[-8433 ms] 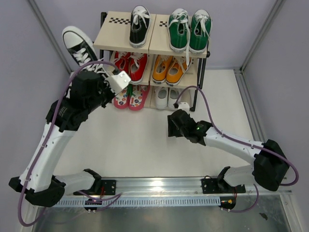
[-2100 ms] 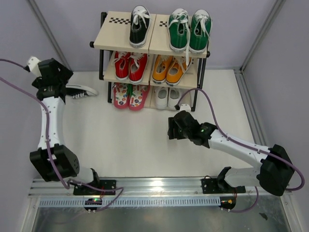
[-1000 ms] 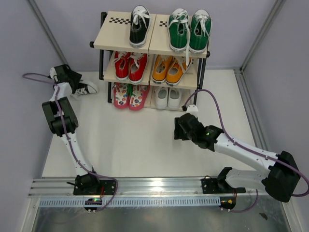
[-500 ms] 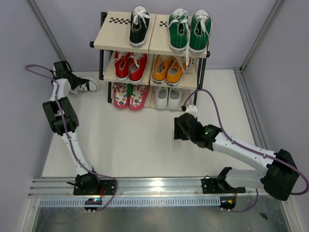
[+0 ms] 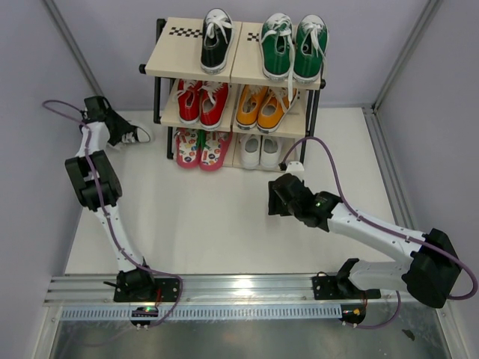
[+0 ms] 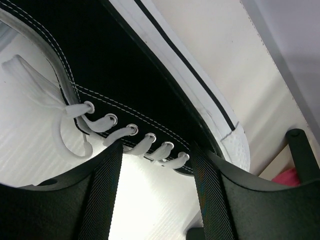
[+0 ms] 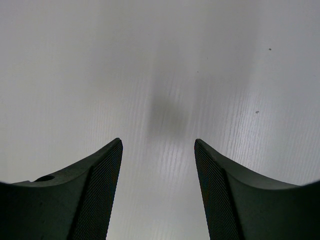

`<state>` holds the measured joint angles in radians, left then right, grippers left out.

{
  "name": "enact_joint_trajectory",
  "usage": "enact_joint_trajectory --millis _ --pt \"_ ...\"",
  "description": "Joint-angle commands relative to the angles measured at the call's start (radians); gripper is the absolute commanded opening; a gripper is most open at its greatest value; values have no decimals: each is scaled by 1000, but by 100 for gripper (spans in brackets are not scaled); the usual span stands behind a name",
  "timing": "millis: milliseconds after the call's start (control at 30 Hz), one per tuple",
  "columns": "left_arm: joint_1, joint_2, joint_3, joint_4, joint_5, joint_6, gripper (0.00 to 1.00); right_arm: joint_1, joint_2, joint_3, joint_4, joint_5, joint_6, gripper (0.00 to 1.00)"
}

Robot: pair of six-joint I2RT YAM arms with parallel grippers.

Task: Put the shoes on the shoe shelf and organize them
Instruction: Adjust the shoe at the corner of the board.

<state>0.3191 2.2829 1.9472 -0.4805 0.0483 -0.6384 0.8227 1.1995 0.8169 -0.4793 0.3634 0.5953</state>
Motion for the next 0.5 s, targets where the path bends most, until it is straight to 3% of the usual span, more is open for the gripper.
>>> enact_joint_trajectory --millis 0,333,467 --pt "-38 -71 2 17 9 34 60 0 3 47 30 5 -14 64" --pt "-138 -39 78 37 -41 25 72 -2 3 48 21 20 -12 64" --pt "-141 -46 56 39 -132 3 73 0 3 45 15 25 -12 64"
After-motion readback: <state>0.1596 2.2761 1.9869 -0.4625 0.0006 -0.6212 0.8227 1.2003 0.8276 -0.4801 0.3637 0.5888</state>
